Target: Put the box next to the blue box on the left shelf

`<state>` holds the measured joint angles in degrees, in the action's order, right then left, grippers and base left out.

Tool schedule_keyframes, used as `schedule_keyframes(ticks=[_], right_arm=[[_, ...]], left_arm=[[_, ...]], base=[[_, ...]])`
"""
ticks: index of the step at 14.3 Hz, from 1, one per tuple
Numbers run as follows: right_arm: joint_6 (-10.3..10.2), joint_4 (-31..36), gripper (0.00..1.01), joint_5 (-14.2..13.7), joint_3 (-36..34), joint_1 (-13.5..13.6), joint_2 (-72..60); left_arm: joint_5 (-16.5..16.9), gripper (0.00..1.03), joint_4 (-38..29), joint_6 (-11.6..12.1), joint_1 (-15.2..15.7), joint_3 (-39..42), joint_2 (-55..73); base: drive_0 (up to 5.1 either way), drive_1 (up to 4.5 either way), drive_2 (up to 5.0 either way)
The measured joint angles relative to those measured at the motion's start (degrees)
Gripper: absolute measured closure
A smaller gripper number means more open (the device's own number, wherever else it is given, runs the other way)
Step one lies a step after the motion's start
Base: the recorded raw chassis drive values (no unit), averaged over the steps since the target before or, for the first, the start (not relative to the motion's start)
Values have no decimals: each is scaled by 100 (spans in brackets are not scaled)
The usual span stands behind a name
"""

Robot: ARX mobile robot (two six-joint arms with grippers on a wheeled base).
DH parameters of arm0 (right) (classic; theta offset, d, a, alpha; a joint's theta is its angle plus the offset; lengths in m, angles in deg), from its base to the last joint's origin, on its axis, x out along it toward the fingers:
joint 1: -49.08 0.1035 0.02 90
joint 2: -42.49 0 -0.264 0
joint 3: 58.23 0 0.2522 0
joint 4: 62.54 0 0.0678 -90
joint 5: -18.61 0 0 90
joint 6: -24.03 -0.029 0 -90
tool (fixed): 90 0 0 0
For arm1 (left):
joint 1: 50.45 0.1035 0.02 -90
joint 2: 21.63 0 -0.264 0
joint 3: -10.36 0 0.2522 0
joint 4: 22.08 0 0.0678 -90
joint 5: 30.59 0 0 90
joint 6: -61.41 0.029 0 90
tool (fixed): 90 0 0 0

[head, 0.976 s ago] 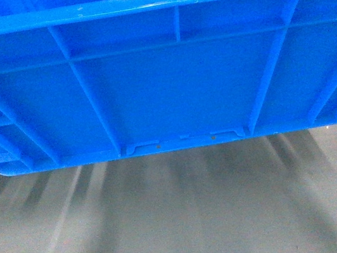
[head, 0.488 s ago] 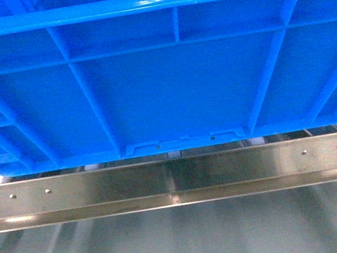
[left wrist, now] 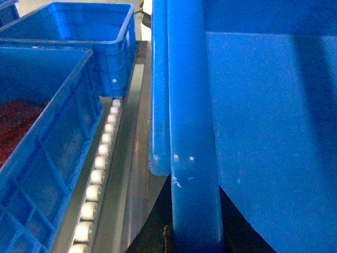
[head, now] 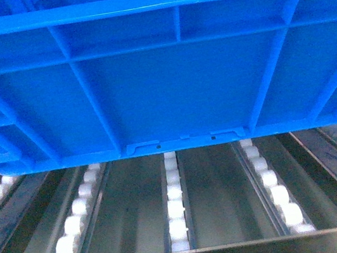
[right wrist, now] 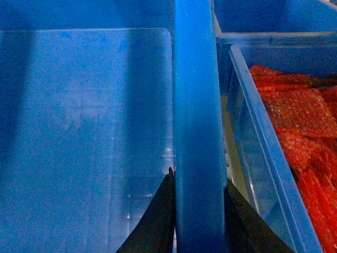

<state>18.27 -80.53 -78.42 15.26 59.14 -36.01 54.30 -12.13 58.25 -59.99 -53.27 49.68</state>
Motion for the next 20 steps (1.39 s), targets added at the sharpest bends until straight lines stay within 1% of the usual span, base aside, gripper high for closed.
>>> schedule_keyframes(ticks=[20], right_arm=[[0,0,84,2,0,0,-20]], left_arm=[[0,97,4,-4,0,0,31]], base=[[1,425,-423]])
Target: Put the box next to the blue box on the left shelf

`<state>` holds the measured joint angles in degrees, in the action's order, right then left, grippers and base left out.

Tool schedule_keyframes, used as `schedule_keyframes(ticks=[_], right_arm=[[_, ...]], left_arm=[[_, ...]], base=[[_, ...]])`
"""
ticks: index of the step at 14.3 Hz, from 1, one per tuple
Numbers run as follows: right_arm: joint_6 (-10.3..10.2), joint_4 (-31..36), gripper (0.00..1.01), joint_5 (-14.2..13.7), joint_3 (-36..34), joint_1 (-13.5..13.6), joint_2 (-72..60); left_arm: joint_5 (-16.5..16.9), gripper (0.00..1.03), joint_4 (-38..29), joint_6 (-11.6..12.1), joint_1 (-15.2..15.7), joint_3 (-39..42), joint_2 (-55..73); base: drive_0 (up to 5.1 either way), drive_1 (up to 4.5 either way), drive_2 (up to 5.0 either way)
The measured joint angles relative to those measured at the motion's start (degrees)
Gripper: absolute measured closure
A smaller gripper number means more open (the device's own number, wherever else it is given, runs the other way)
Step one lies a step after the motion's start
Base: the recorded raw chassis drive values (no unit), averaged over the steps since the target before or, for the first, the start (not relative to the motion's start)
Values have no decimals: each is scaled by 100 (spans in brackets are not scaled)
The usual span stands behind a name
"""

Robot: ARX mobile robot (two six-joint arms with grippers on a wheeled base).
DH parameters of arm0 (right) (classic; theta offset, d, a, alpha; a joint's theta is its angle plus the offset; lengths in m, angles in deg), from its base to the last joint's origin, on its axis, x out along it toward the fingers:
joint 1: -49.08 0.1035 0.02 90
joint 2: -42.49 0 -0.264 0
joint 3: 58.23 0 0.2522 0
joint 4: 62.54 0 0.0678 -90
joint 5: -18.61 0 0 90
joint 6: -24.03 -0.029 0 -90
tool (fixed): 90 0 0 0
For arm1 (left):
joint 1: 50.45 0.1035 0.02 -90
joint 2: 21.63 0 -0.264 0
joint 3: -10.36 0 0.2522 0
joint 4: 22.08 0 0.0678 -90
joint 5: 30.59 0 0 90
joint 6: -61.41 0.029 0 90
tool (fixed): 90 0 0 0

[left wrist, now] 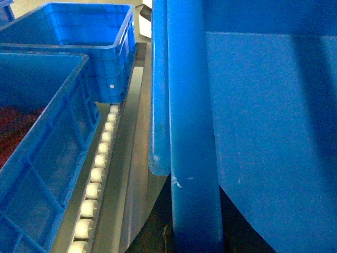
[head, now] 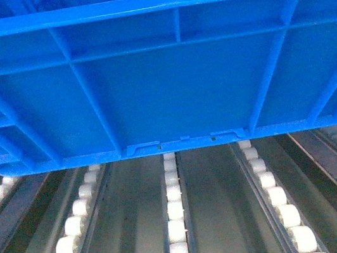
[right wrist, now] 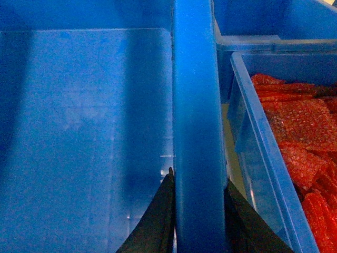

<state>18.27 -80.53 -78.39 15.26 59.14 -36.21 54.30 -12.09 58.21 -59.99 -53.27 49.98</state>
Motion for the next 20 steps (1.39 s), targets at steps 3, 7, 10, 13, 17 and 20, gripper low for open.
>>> schedule_keyframes(ticks=[3,7,10,13,17,20], right_arm=[[0,0,84,0,0,0,0],[0,2,84,-2,0,0,0],[0,0,84,0,0,0,0],[72,289,84,-118,-72,15,0],[474,1633,85,-1075,-492,310,55],[13,269,86,-389,-286,304,-61]], left_arm=[[0,97,0,0,0,0,0],[0,97,0,0,0,0,0],[0,97,0,0,0,0,0],[15,97,-37,0,0,2,0],[90,97,-828,22,24,258,-11],[365,97,197,140,348,74,197]], base=[[1,425,-423],[1,425,-423],[1,425,-423],[1,425,-423],[1,425,-423],[1,425,-423]])
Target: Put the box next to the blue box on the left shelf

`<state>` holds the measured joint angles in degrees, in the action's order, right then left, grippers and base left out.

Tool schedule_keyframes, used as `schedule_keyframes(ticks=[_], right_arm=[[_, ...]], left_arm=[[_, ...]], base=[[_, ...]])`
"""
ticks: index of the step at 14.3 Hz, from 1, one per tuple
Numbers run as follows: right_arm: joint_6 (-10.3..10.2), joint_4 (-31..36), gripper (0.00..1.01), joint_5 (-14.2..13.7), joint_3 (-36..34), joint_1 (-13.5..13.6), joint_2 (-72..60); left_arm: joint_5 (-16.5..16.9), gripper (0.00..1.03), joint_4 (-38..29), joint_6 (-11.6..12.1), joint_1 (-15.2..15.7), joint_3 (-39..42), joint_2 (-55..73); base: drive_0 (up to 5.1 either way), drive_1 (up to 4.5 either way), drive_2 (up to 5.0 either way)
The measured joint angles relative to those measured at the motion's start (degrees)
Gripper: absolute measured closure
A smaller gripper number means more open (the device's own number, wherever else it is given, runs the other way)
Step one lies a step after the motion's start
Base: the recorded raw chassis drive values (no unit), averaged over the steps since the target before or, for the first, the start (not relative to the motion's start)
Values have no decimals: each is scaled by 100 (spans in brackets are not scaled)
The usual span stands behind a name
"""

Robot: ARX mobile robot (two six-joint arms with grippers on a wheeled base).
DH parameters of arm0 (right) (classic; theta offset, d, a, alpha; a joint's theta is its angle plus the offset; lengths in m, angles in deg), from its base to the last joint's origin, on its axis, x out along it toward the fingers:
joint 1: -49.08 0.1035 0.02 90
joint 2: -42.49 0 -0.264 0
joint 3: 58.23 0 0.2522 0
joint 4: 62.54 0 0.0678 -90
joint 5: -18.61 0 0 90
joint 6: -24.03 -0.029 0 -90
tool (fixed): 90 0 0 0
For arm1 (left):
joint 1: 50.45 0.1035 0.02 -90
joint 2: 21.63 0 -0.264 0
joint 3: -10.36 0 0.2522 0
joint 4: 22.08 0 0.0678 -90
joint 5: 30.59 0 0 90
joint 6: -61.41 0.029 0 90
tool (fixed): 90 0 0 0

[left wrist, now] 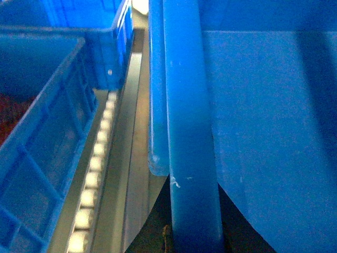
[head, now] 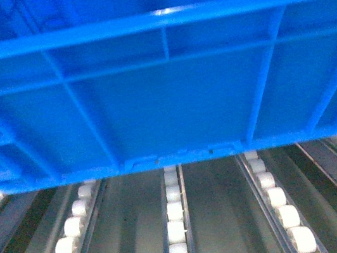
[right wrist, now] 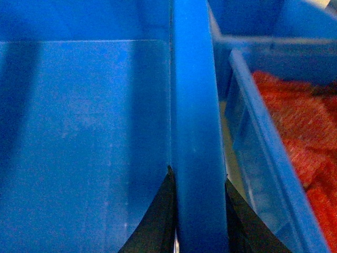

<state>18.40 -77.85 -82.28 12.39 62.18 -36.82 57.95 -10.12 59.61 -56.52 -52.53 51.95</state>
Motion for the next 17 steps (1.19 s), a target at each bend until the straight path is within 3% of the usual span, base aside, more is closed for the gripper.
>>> schedule_keyframes(ticks=[2,3,5,8,13,17], right_arm=[[-361,-396,86,380,-2,0,-546],[-439,-374,86,387,-4,-4,-793],[-470,-201,86,409,-4,-92,-1078],[-514,-173,86,586,46,-225,-1390],[-535,-245,86,640,168,-142,-1528],[-857,-457,86,544,90,197,-1515]], left_arm=[[28,97,225,232,157,-2,365],[15,97,87,310,157,22,562],[-17,97,-262,297,35,140,855],[-59,97,-221,155,-74,146,1191],[50,97,-337,-13,129,146,1635],[267,97,-402,361,579,52,1827]], base=[[1,425,-423],[1,425,-423],[1,425,-423],[1,425,-423],[1,425,-423],[1,425,-423]])
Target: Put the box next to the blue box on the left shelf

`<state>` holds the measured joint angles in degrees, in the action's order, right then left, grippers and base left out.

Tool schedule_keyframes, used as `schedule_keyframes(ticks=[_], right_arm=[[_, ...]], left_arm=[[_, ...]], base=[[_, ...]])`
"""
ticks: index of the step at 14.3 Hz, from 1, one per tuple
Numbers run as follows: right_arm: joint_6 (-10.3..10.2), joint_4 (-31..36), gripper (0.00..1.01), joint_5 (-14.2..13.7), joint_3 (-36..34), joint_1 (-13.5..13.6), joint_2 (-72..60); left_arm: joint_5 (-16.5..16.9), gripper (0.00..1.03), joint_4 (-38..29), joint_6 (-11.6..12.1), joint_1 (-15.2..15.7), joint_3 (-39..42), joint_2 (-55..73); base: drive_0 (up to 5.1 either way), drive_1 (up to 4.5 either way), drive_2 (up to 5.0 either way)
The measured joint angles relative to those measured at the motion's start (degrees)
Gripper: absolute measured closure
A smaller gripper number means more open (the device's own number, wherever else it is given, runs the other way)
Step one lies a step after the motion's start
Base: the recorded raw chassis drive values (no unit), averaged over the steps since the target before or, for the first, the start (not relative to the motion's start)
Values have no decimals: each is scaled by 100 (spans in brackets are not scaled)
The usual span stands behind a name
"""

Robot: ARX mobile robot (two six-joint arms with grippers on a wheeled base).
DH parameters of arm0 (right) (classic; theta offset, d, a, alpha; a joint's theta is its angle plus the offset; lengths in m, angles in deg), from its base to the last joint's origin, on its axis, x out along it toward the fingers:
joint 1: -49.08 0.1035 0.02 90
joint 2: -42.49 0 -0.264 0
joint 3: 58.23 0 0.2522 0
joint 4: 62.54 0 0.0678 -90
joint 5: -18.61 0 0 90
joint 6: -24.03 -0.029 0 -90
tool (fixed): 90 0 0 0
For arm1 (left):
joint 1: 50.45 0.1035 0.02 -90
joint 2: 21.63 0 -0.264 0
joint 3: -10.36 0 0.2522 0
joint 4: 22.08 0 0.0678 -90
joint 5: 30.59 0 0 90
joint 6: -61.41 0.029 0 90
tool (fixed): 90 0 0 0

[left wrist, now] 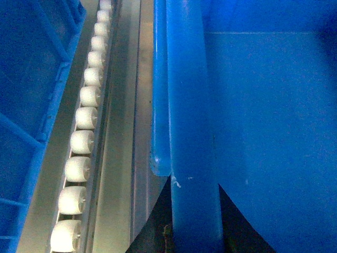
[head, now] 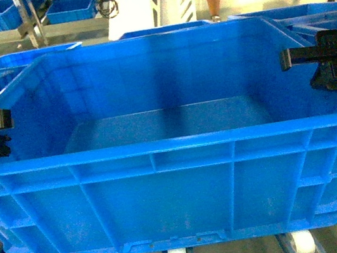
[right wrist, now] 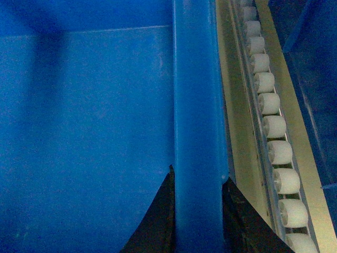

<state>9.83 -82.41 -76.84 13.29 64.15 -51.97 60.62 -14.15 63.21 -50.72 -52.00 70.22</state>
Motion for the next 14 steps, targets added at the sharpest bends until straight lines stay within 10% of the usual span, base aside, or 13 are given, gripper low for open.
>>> schedule_keyframes(ticks=[3,5,9,14], right_arm=[[-120,-275,79,-144,31,33,0],[31,-323,50,201,28,114,0],[24,256,2,374,-94,184,7],[50,848,3,144,-225,175,7]], left_arm=[[190,95,275,166,-81,-61,13],[55,66,-50,599,-308,109,-42],[-376,19,-1622,153,-420,474,72],[-647,5,-2702,-157,-485,697,90]], base=[[0,0,0],[0,0,0],[0,0,0],[0,0,0]])
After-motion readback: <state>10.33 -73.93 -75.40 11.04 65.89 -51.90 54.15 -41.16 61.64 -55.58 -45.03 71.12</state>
